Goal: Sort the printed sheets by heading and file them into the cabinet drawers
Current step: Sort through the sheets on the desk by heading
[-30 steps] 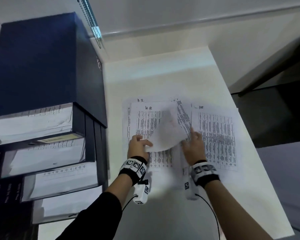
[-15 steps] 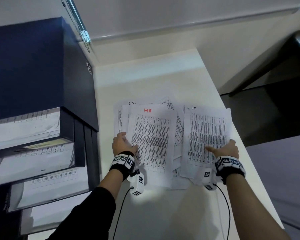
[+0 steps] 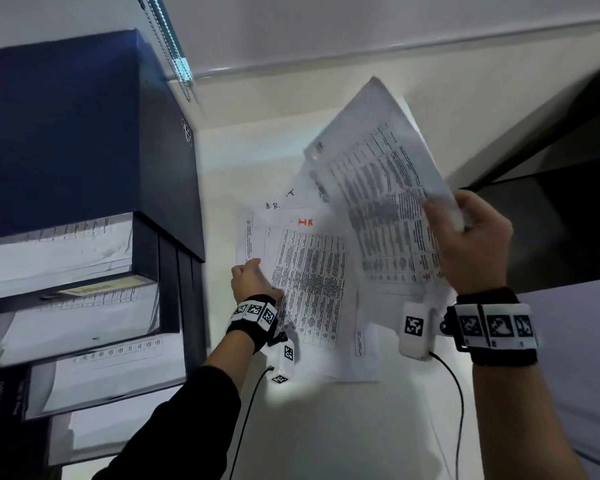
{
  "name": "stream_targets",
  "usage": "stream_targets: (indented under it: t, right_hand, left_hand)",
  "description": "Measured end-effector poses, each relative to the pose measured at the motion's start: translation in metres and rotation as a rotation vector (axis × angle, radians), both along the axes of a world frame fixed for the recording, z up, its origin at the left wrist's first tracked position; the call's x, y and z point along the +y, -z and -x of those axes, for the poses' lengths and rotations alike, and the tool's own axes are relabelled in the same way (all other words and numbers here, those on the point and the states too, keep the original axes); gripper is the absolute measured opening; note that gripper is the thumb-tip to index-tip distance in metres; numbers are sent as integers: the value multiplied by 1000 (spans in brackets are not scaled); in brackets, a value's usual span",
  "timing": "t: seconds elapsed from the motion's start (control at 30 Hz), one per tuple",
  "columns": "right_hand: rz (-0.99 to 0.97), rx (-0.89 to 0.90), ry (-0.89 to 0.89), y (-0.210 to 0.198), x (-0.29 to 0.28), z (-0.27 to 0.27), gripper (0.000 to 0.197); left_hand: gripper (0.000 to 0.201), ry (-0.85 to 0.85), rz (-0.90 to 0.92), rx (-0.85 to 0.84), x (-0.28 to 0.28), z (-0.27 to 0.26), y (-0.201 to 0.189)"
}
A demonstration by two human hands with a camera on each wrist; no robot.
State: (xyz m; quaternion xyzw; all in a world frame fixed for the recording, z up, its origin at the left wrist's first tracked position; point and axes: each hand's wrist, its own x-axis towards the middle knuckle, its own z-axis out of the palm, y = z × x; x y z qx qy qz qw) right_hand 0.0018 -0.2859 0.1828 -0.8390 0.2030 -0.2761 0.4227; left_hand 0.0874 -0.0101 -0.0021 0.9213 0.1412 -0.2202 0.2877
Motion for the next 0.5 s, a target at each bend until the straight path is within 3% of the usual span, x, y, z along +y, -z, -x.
stream_targets:
  t: [0.1, 0.3, 0.4, 0.5]
  right_hand:
    - [19, 215, 79, 18, 3, -2, 21]
    - [124, 702, 210, 85, -14, 27, 18]
    - [101, 799, 241, 100, -28, 40, 17]
    - [49, 754, 134, 104, -35, 44, 18]
  left_hand:
    - [56, -18, 12, -22, -3, 1, 1]
    - [62, 72, -114, 6, 0, -2, 4]
    - [76, 75, -155, 2, -1, -7, 5]
    - [87, 75, -171, -3, -1, -8, 4]
